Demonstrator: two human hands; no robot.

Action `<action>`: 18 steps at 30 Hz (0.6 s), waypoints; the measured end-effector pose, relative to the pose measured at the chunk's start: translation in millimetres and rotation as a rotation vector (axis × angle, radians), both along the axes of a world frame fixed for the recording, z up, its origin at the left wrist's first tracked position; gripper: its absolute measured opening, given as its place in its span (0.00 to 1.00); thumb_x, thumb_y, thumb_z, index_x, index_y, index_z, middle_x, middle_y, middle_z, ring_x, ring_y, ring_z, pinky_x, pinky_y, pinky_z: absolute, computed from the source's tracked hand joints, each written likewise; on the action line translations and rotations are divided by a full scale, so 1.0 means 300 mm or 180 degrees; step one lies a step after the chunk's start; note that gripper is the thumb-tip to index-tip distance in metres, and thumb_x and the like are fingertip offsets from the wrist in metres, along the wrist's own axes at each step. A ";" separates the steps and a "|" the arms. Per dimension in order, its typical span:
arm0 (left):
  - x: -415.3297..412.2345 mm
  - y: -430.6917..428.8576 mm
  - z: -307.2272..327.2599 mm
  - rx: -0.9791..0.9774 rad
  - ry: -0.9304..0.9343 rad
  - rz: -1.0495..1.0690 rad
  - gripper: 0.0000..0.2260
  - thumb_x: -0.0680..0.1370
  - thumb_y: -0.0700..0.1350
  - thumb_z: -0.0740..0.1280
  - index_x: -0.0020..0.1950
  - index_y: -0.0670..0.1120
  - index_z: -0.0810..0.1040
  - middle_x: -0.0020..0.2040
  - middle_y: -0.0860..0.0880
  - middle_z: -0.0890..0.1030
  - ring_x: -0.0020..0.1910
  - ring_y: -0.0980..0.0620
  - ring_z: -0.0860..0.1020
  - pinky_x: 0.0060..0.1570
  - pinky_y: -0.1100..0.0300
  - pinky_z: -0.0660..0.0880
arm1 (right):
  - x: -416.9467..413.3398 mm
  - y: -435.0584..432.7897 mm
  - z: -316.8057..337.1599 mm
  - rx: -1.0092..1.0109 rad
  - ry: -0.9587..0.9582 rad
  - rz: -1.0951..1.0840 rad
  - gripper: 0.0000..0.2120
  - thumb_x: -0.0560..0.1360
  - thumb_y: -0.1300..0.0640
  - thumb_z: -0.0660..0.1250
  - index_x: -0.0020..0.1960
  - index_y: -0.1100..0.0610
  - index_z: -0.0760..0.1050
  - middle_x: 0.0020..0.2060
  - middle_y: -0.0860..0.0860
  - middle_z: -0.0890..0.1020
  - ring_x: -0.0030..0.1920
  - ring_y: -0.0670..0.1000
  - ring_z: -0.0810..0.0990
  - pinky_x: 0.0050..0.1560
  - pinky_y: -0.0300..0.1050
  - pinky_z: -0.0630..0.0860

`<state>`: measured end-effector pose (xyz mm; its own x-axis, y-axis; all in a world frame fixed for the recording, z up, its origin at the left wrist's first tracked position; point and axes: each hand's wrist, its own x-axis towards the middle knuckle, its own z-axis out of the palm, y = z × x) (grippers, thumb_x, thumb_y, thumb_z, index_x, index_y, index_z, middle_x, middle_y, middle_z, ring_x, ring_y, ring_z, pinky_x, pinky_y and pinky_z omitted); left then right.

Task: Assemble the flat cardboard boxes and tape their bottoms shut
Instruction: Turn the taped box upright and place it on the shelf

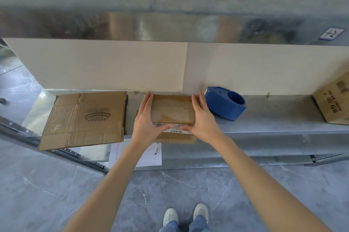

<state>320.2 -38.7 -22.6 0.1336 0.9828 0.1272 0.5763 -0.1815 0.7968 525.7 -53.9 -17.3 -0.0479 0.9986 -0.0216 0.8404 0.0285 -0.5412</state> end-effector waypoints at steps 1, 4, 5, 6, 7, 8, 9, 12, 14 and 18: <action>0.001 -0.001 0.000 0.0009 0.0012 0.0005 0.54 0.62 0.61 0.79 0.80 0.47 0.55 0.80 0.58 0.53 0.78 0.60 0.55 0.73 0.61 0.58 | 0.000 -0.001 0.001 -0.0010 -0.0023 0.0026 0.61 0.65 0.38 0.77 0.81 0.55 0.41 0.79 0.50 0.33 0.80 0.52 0.45 0.77 0.51 0.60; 0.002 -0.001 -0.002 0.0035 0.0036 -0.0001 0.55 0.62 0.62 0.79 0.81 0.47 0.54 0.81 0.59 0.50 0.78 0.59 0.54 0.73 0.60 0.59 | 0.003 -0.004 0.004 -0.0047 0.0021 0.0084 0.62 0.64 0.35 0.76 0.81 0.55 0.40 0.77 0.50 0.29 0.80 0.53 0.46 0.76 0.51 0.60; 0.001 -0.002 -0.003 0.0028 0.0018 0.0003 0.56 0.62 0.61 0.79 0.81 0.47 0.53 0.81 0.59 0.48 0.78 0.59 0.53 0.72 0.60 0.59 | 0.002 -0.005 0.007 -0.0076 0.0081 0.0075 0.63 0.62 0.33 0.75 0.81 0.55 0.40 0.77 0.49 0.28 0.80 0.52 0.46 0.76 0.51 0.60; 0.001 -0.003 -0.005 0.0011 -0.0015 0.0010 0.56 0.62 0.60 0.79 0.81 0.48 0.52 0.81 0.60 0.48 0.78 0.60 0.53 0.72 0.60 0.59 | 0.000 -0.007 0.010 -0.0099 0.0149 0.0049 0.64 0.61 0.32 0.74 0.81 0.55 0.40 0.76 0.49 0.27 0.80 0.52 0.45 0.76 0.50 0.60; 0.001 -0.003 -0.007 -0.0007 -0.0050 0.0014 0.57 0.62 0.60 0.80 0.81 0.49 0.51 0.81 0.60 0.48 0.78 0.60 0.53 0.72 0.60 0.58 | -0.002 -0.009 0.011 -0.0106 0.0219 0.0008 0.65 0.59 0.31 0.73 0.81 0.54 0.40 0.76 0.48 0.28 0.80 0.51 0.45 0.76 0.50 0.60; 0.001 -0.002 -0.008 -0.0021 -0.0075 0.0016 0.57 0.61 0.61 0.79 0.81 0.50 0.50 0.81 0.60 0.49 0.78 0.60 0.53 0.72 0.60 0.58 | -0.006 -0.010 0.011 -0.0098 0.0288 -0.0042 0.65 0.59 0.31 0.74 0.81 0.54 0.40 0.77 0.48 0.29 0.80 0.51 0.45 0.76 0.50 0.60; 0.002 -0.002 -0.008 -0.0034 -0.0090 0.0022 0.57 0.61 0.62 0.78 0.81 0.50 0.50 0.81 0.59 0.50 0.78 0.60 0.54 0.73 0.60 0.58 | -0.011 -0.011 0.009 -0.0077 0.0352 -0.0091 0.65 0.60 0.32 0.75 0.81 0.53 0.40 0.78 0.48 0.31 0.80 0.51 0.45 0.76 0.51 0.60; 0.006 0.002 -0.014 -0.0061 -0.0131 0.0066 0.58 0.60 0.63 0.78 0.81 0.50 0.51 0.81 0.58 0.53 0.77 0.61 0.55 0.72 0.61 0.57 | -0.018 -0.012 0.005 -0.0019 0.0464 -0.0169 0.62 0.63 0.37 0.78 0.81 0.53 0.42 0.80 0.48 0.38 0.80 0.50 0.46 0.76 0.55 0.61; 0.008 0.001 -0.017 -0.0050 -0.0138 0.0103 0.58 0.60 0.61 0.80 0.81 0.50 0.52 0.80 0.59 0.53 0.76 0.64 0.54 0.72 0.62 0.56 | -0.016 -0.013 0.003 0.0016 0.0470 -0.0177 0.61 0.64 0.39 0.78 0.81 0.53 0.42 0.80 0.47 0.40 0.79 0.49 0.46 0.75 0.56 0.62; 0.005 0.000 -0.025 -0.0040 -0.0216 0.0106 0.57 0.60 0.60 0.81 0.81 0.50 0.52 0.80 0.59 0.53 0.76 0.64 0.54 0.72 0.63 0.56 | -0.015 -0.014 -0.009 -0.0021 0.0729 -0.0227 0.61 0.64 0.42 0.80 0.81 0.52 0.43 0.79 0.44 0.40 0.79 0.46 0.44 0.77 0.48 0.55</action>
<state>321.7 -38.8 -30.1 0.0923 0.9882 0.1224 0.5264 -0.1528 0.8364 521.1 -58.1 -20.1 0.0184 0.9995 -0.0249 0.6955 -0.0307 -0.7179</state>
